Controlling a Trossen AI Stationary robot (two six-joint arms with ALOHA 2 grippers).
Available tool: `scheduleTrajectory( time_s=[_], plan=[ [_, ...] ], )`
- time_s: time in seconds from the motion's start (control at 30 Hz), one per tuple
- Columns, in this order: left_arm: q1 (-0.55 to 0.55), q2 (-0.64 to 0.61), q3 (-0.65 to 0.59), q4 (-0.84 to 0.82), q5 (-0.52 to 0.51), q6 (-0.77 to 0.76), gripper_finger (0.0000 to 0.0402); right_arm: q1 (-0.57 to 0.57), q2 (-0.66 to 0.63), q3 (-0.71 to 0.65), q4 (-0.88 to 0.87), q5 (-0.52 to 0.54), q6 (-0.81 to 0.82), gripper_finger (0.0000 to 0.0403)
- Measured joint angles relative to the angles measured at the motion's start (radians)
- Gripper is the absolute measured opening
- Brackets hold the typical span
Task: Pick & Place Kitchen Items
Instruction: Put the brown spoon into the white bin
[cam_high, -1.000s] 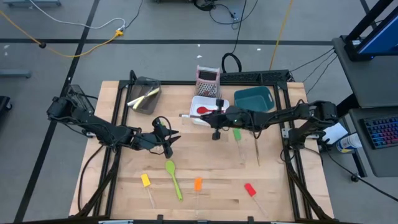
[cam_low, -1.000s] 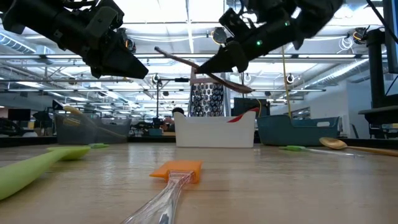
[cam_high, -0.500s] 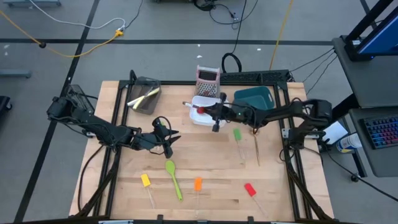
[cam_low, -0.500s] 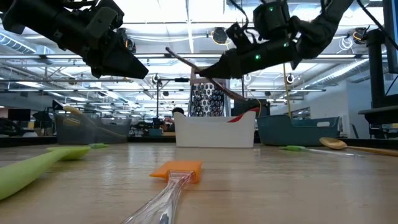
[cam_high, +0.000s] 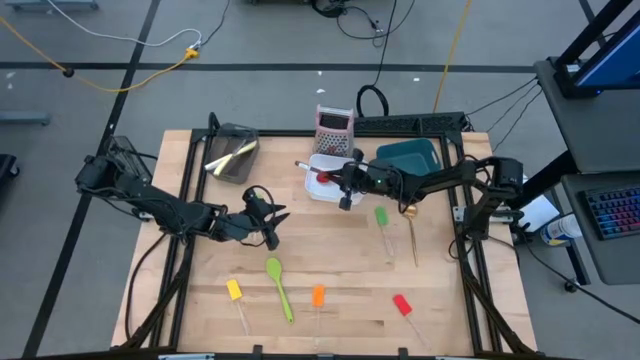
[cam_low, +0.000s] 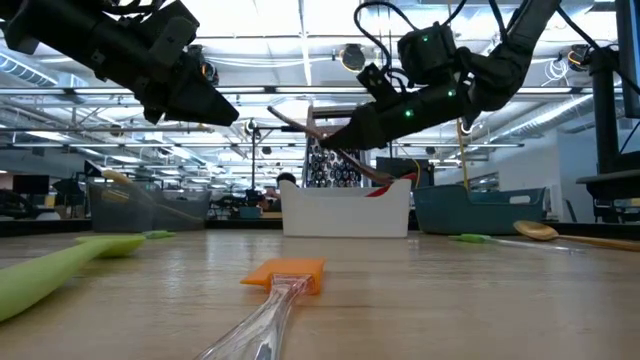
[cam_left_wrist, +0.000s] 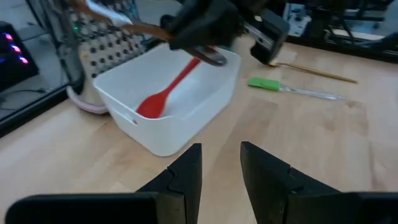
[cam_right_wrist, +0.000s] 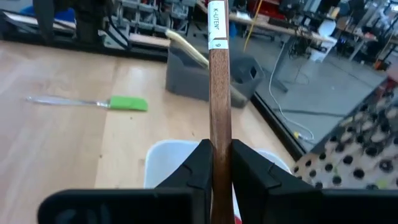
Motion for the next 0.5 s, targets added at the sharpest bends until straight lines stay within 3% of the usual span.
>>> scheduleTrajectory(
  time_s=[0.33,0.5],
  plan=[
    [0.000,0.000,0.000,0.000,-0.099,-0.002,0.0115,-0.005,0.000,0.000,-0.015,-0.002,-0.021,0.0031],
    [0.000,0.000,0.000,0.000,-0.103,-0.002,0.0115,-0.016,0.034,0.000,-0.008,-0.071,0.012,0.0034]
  ],
)
